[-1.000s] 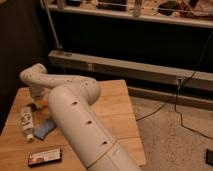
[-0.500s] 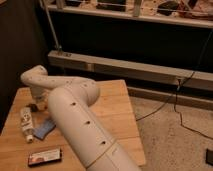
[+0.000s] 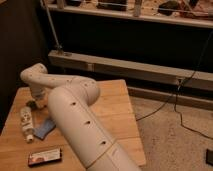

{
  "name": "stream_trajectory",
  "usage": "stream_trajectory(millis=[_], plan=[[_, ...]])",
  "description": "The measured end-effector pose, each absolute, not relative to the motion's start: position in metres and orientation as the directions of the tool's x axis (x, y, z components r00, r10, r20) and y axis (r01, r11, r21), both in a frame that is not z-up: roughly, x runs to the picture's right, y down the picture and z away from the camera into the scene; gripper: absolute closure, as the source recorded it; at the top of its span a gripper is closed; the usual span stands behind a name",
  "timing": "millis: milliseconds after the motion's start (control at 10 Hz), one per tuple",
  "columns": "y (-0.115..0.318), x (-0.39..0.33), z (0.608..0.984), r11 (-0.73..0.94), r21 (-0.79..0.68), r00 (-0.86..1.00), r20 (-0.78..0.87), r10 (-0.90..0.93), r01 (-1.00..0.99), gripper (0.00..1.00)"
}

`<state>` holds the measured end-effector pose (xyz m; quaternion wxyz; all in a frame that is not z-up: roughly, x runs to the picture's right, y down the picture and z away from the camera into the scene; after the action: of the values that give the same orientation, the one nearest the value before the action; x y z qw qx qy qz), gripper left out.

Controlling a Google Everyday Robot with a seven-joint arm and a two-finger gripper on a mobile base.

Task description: Place the pepper on the white sponge

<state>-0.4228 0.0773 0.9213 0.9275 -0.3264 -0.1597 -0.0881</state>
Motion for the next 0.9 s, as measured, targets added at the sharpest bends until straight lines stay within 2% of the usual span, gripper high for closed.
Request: stream_trajectory(millis=[600,900], plan=[[0.06,-0.425,0.896,0.782,-0.572,0.921,0.39,-0.007,0.248,0.78],[0.047,-0.427,0.86,0.793,-0.547,0.892,0.452,0.01,0.268,0.78]])
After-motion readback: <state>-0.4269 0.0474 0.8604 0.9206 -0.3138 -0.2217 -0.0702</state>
